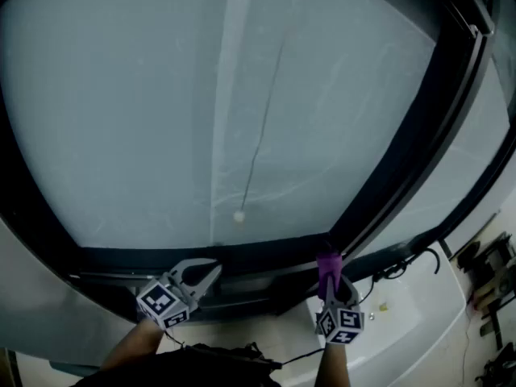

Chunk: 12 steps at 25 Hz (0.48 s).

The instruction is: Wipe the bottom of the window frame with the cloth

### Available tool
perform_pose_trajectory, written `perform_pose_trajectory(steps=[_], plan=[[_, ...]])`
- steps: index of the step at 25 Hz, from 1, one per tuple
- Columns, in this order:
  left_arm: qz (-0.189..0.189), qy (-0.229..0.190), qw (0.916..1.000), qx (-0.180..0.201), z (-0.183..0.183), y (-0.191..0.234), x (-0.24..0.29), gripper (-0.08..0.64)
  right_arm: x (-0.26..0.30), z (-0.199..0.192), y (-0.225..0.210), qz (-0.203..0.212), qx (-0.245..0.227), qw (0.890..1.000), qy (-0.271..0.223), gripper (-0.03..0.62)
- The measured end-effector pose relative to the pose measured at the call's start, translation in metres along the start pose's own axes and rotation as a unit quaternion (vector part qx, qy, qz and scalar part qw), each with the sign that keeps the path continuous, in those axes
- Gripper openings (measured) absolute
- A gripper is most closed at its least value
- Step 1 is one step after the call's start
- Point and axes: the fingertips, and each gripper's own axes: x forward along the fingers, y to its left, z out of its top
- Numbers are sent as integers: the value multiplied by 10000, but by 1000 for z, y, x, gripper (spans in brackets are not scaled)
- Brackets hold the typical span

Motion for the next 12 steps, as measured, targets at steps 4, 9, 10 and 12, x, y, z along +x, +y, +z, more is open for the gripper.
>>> perform_pose_trajectory(steps=[4,9,10,12], plan=[[-47,71,10000,10,-1,-6,4,2,22,8,-27,-388,-656,9968,240,74],[72,91,9999,33,-2,-7,5,2,62,9,-50,-710,-1320,9859,749,74],[92,112,9999,49,-2,-7,4,2,70,6,-52,-748,-1343,9844,854,74],[108,154,9998,77,-2,-7,4,2,84,-2,-56,-931,-1389,9799,1084,74]])
